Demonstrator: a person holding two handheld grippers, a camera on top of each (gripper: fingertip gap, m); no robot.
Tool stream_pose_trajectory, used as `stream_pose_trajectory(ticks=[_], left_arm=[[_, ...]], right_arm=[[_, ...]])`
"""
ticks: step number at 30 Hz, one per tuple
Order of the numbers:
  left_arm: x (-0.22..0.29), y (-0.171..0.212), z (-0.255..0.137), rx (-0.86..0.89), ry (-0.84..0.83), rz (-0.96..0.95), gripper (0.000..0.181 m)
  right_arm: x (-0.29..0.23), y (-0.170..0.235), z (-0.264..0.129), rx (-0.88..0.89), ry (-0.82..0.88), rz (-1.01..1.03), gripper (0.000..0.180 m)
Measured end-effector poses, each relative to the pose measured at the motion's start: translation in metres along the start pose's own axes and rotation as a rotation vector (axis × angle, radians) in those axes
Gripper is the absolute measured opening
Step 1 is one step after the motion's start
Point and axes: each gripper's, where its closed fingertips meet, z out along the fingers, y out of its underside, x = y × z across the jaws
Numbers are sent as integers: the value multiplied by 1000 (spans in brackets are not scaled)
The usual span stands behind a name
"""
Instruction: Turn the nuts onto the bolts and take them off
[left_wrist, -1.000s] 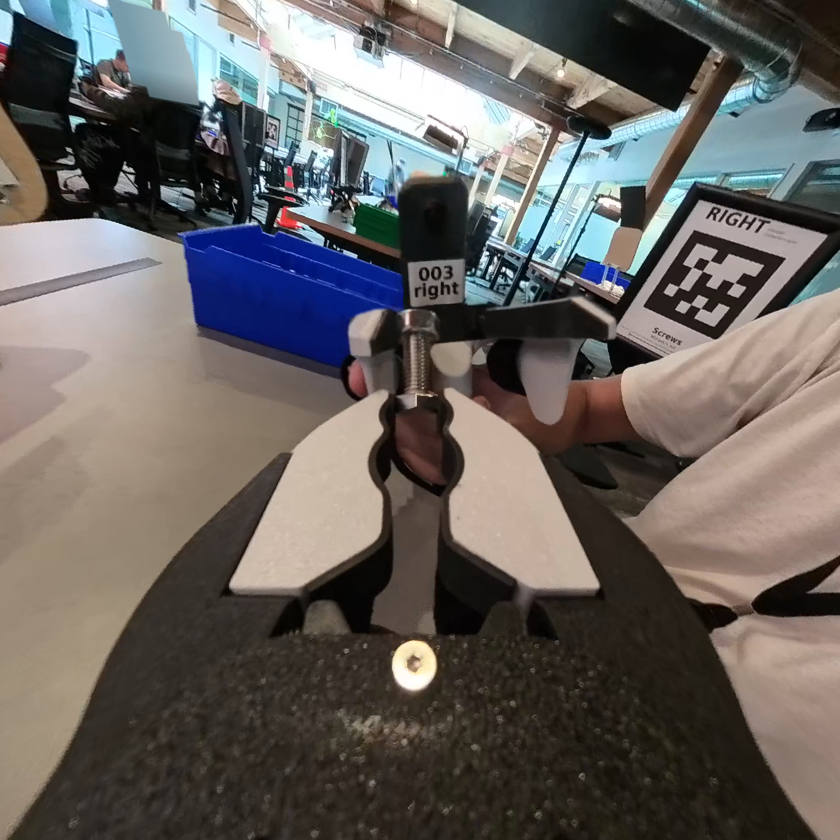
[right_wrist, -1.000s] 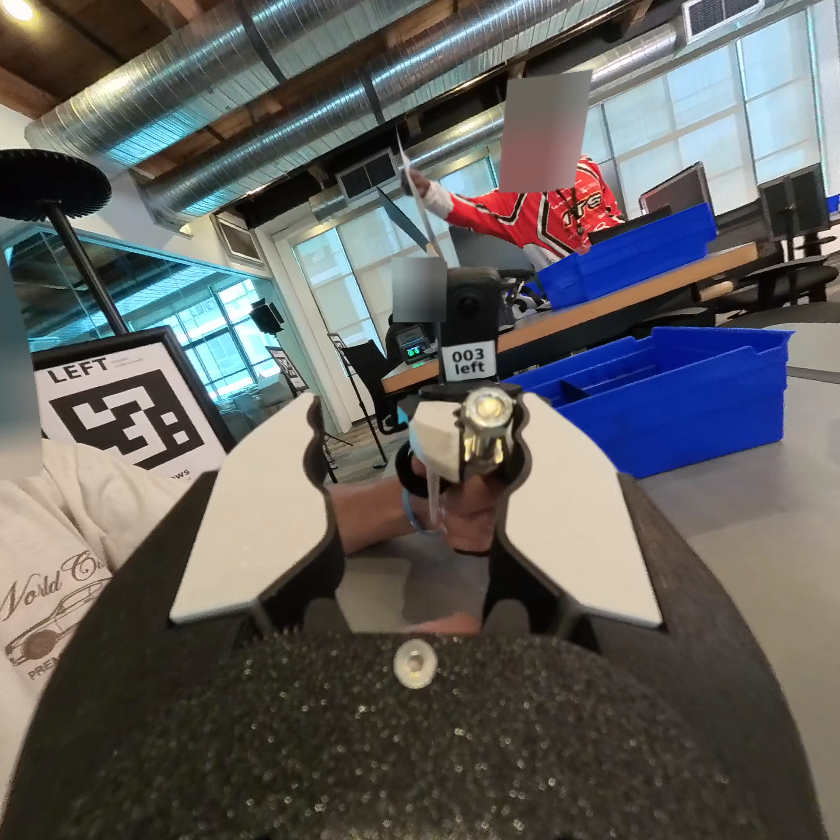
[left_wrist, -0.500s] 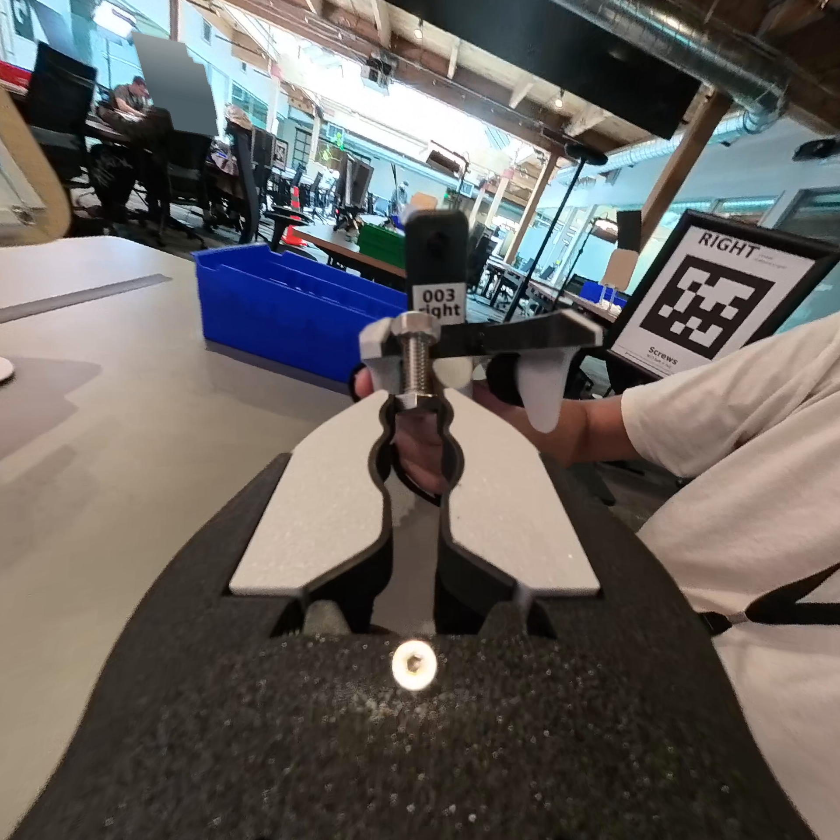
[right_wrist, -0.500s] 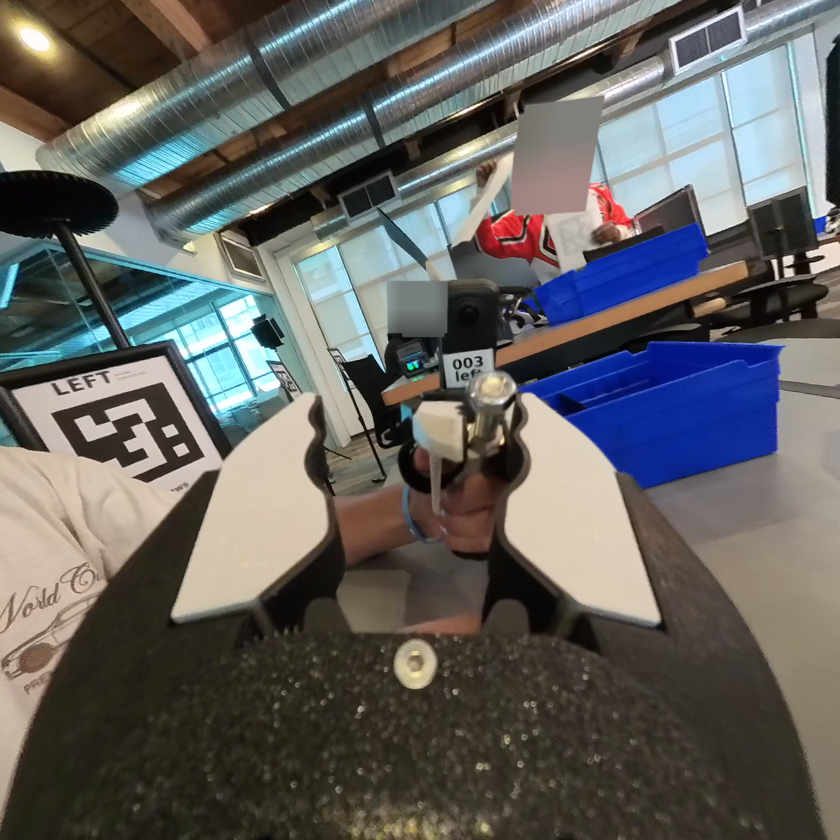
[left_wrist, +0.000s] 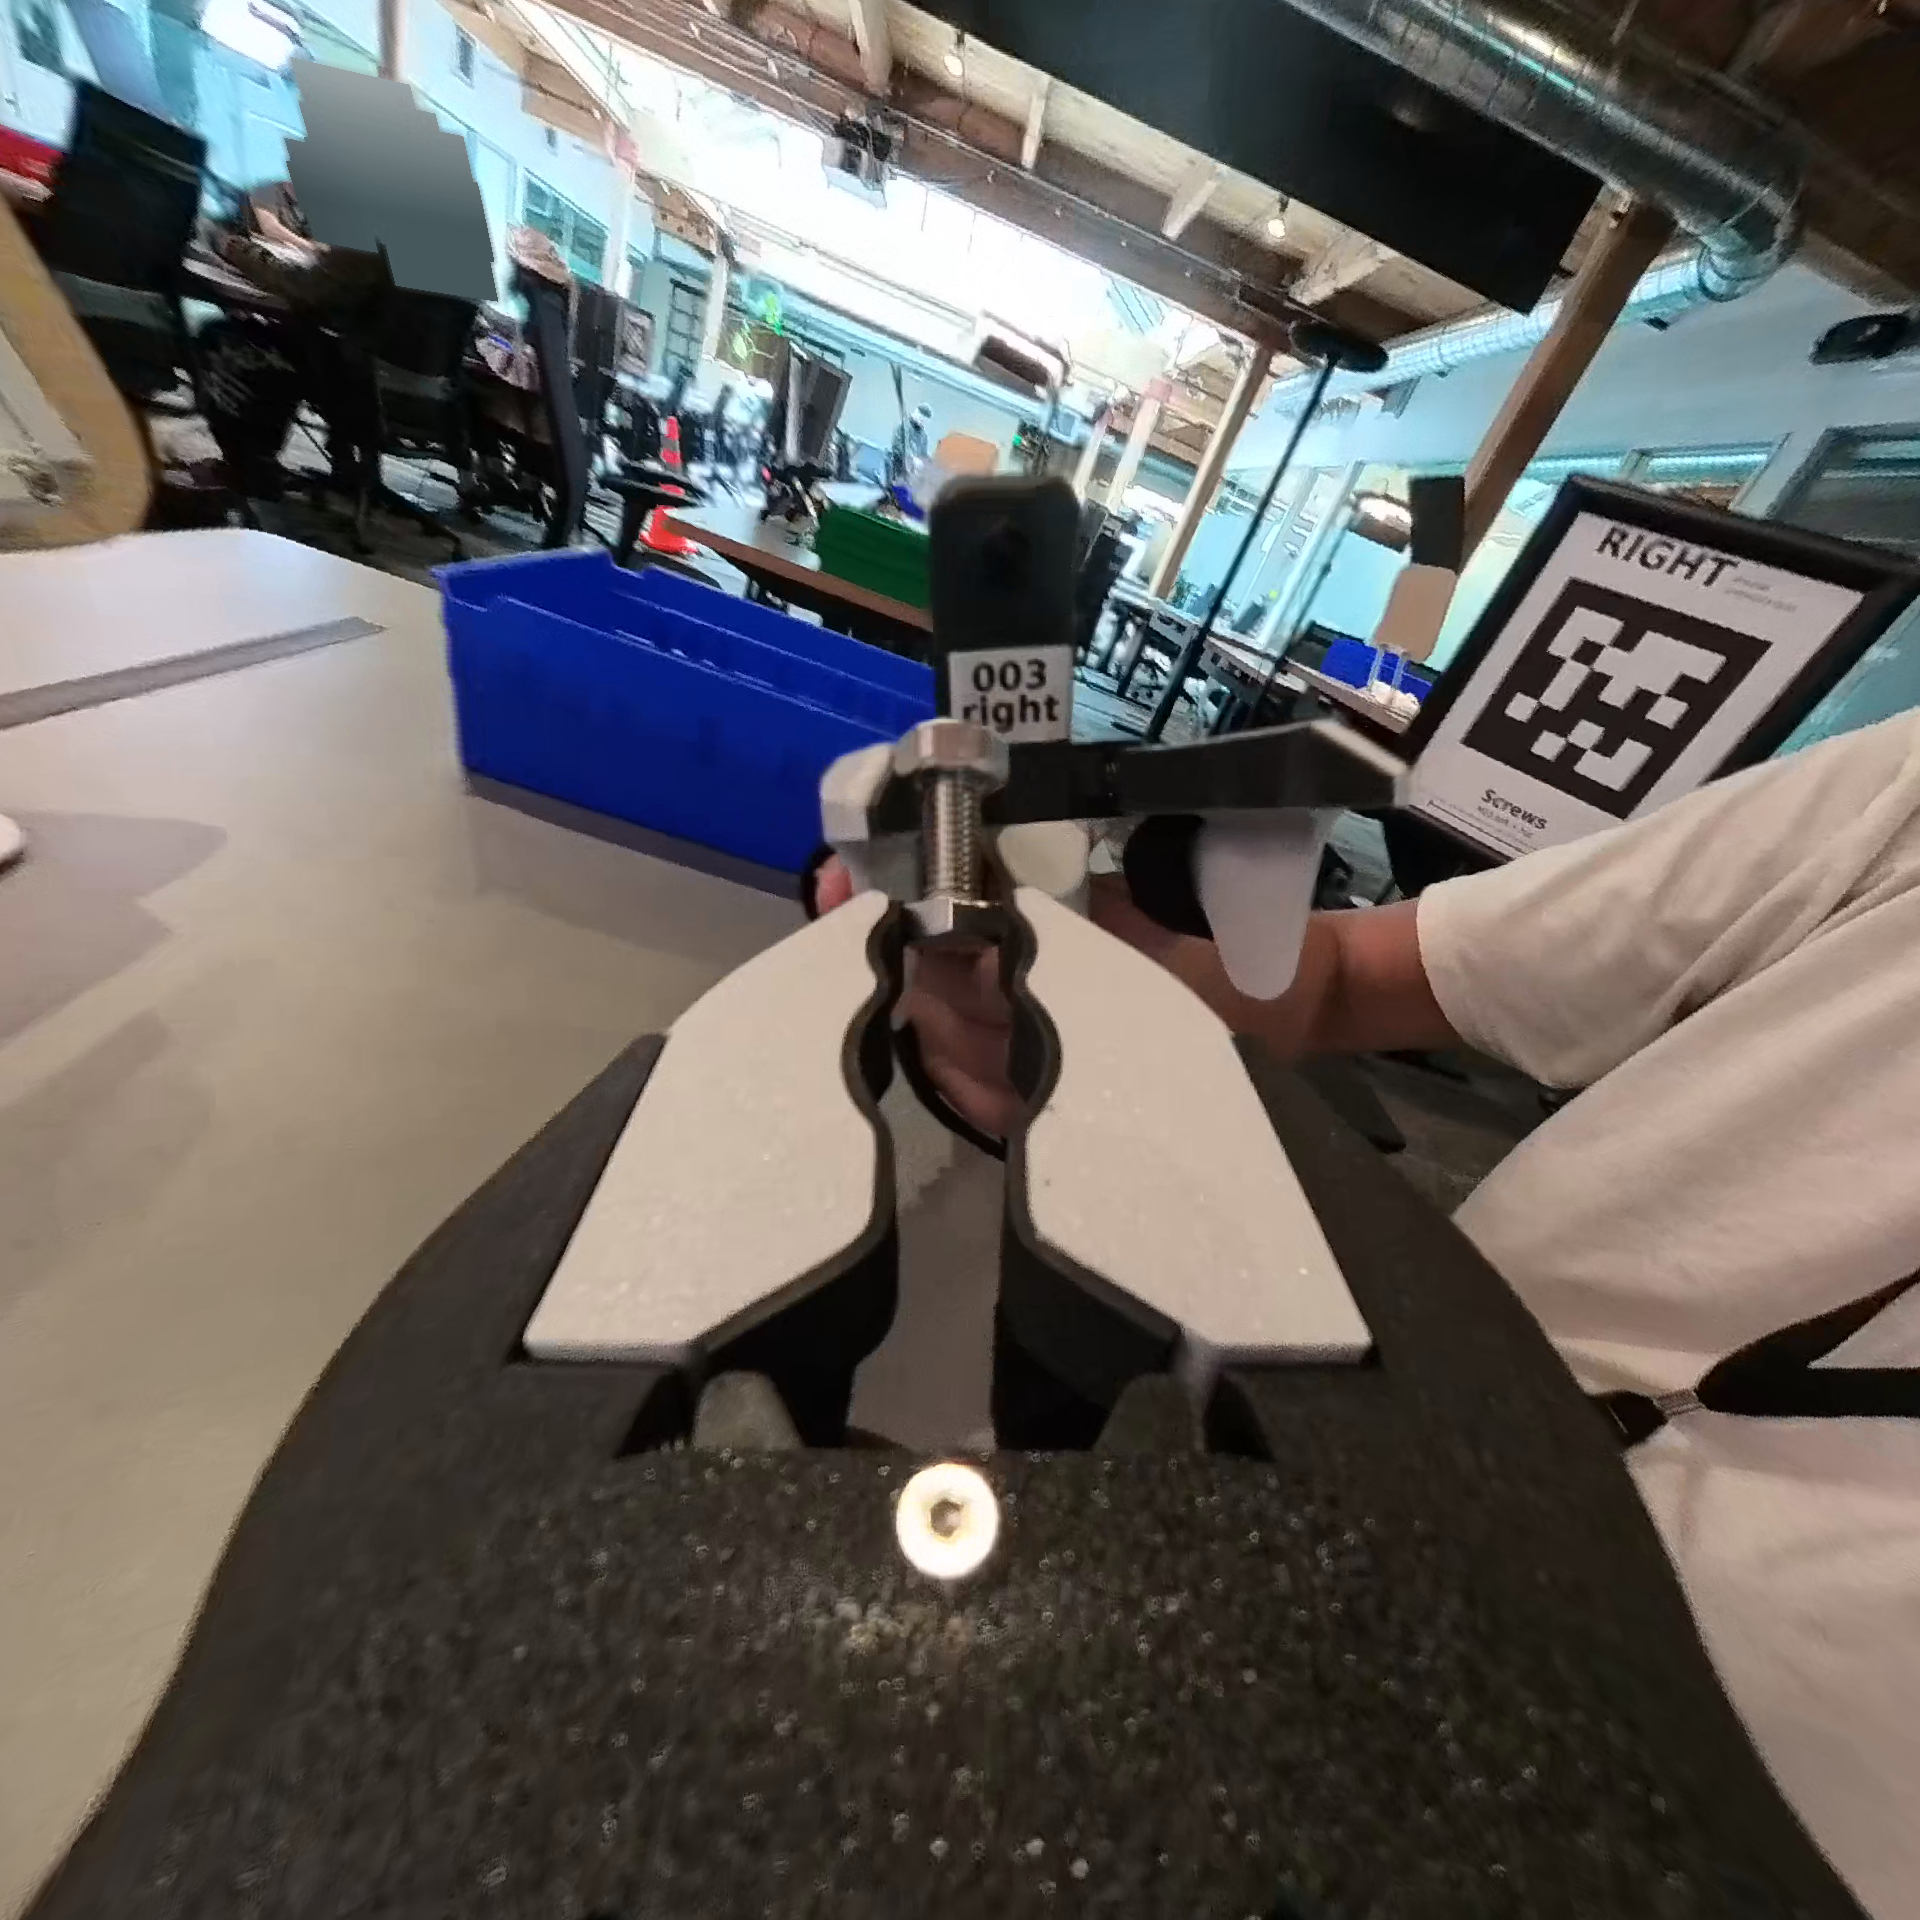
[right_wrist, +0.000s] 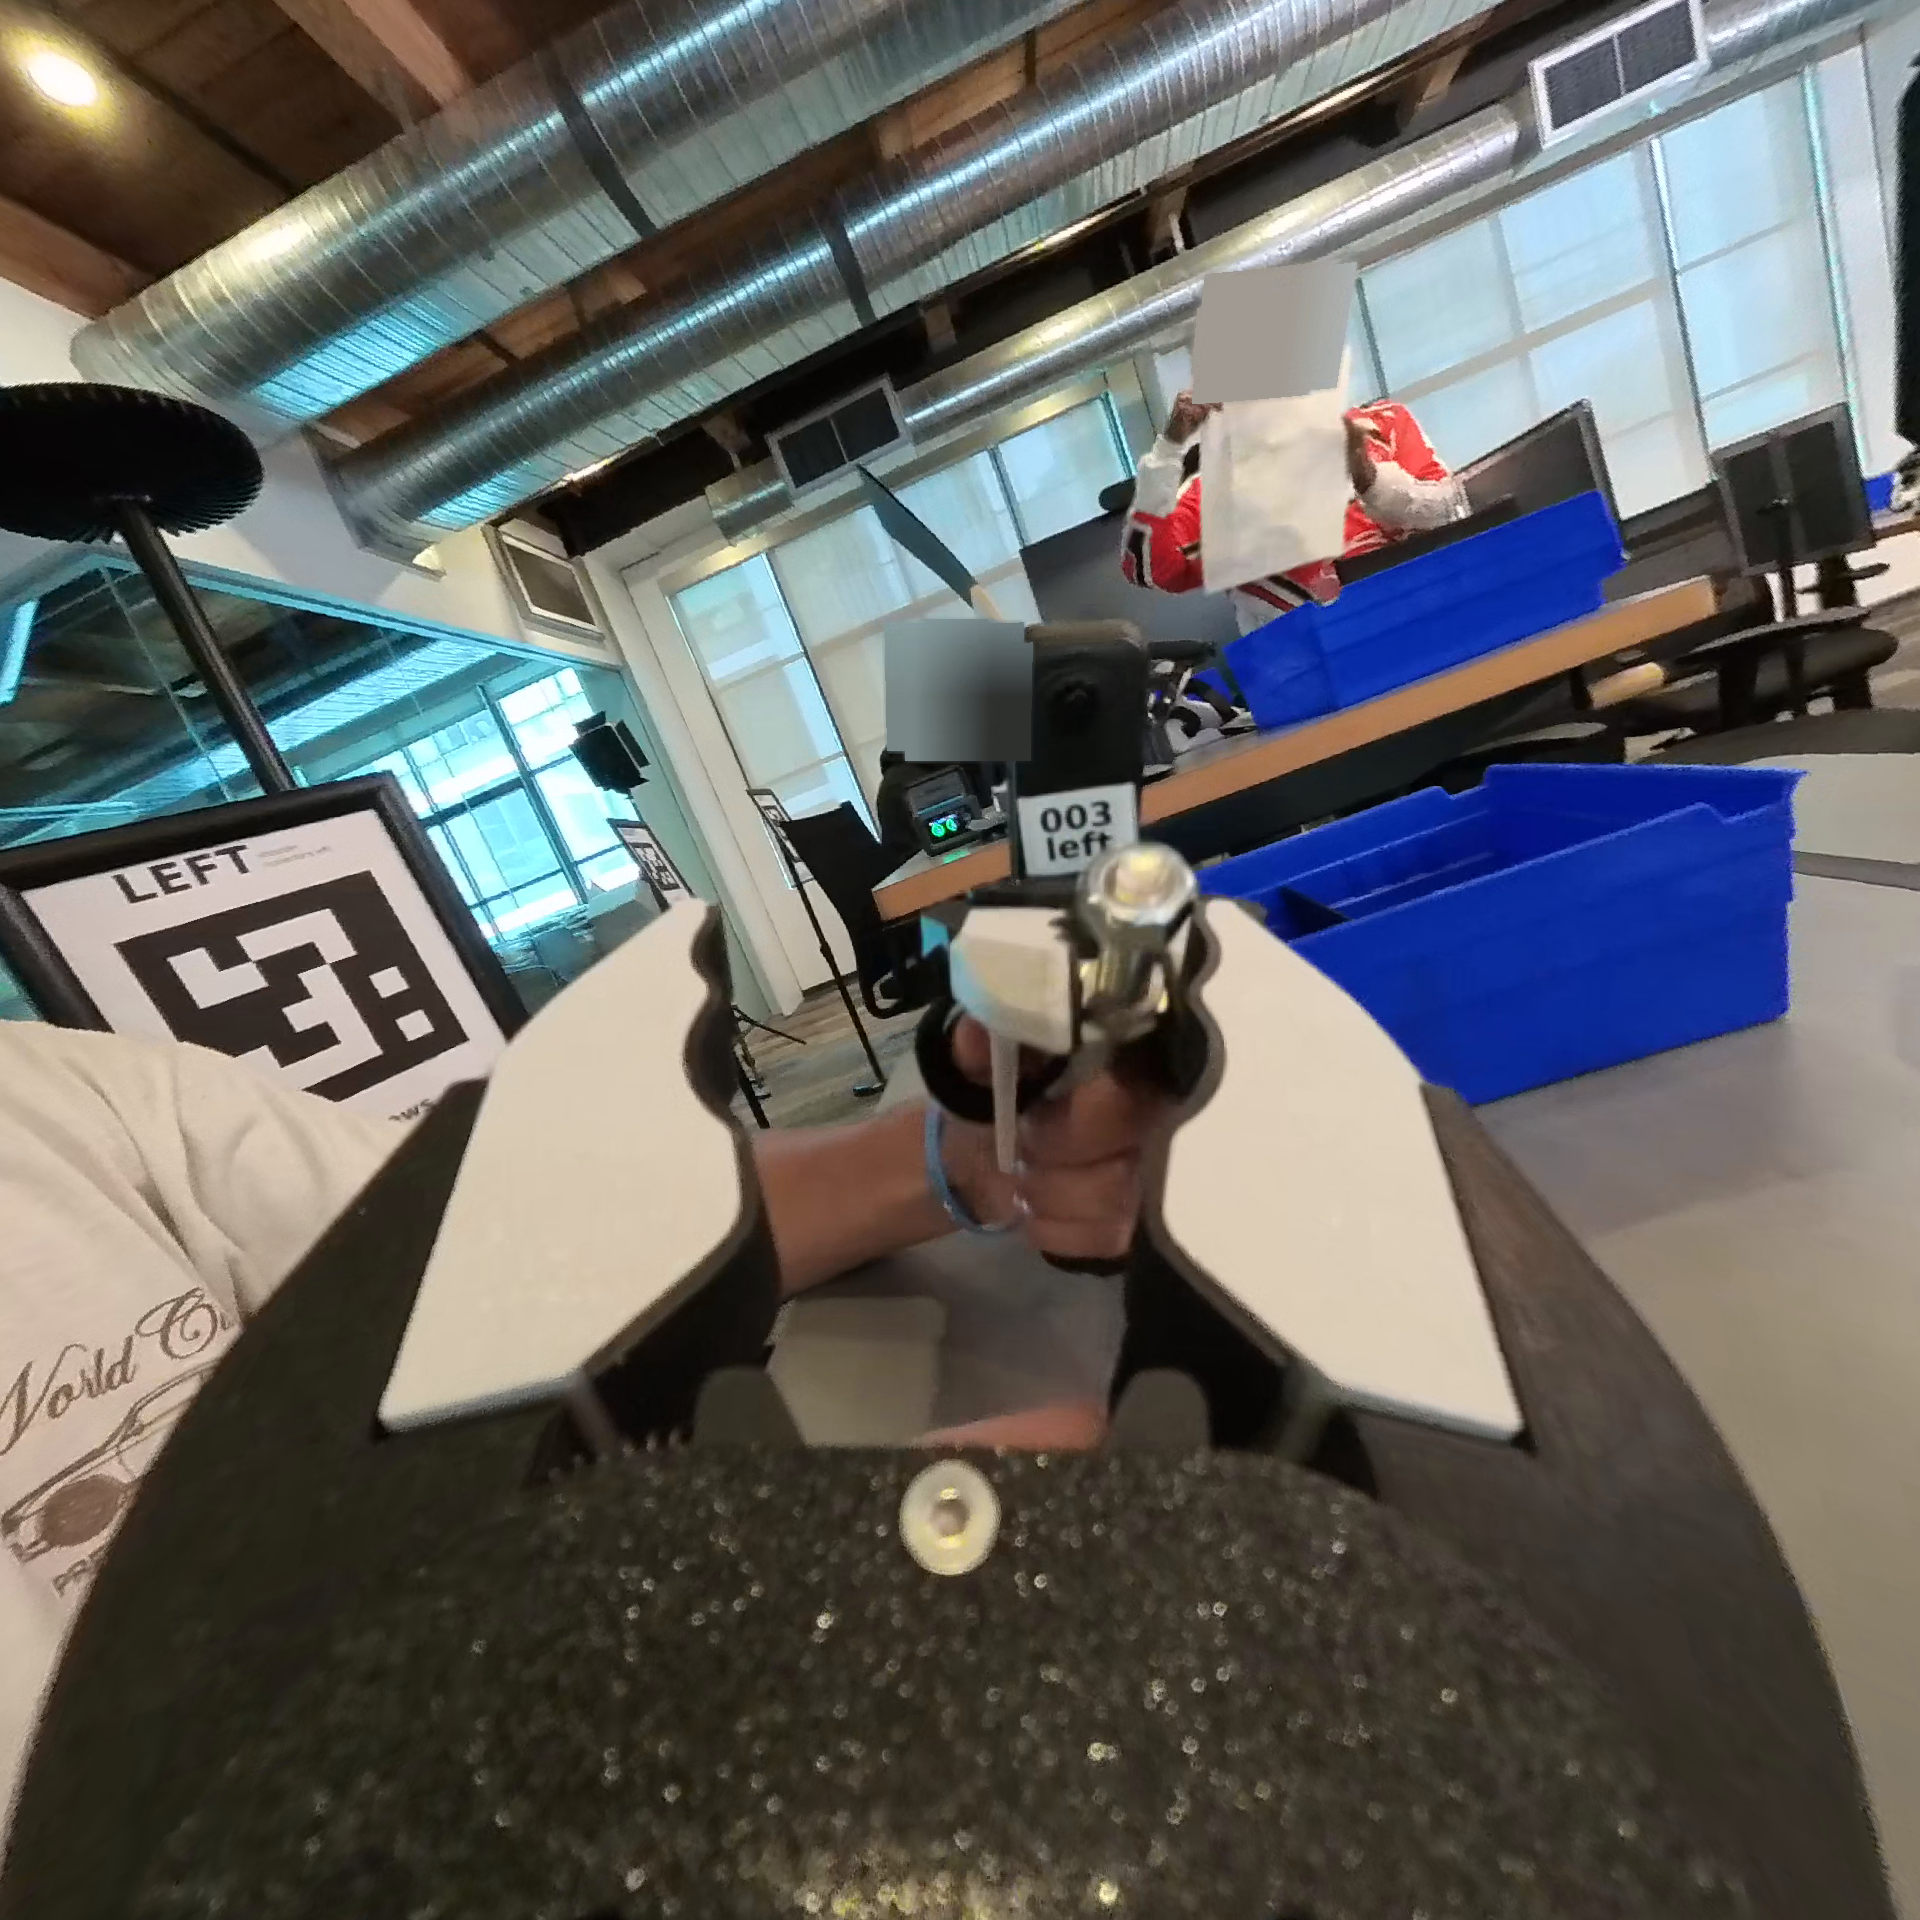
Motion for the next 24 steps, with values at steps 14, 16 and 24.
stream_pose_trajectory(ticks=[14, 16, 24], left_arm=[[2, -1, 2, 8, 16, -11, 17], [-7, -12, -9, 61, -30, -21, 17], [10, 2, 3, -16, 43, 3, 17]], right_arm=[[0, -3, 5, 29, 2, -6, 84], [-2, -2, 1, 21, -6, -9, 78], [6, -3, 6, 23, 5, 7, 76]])
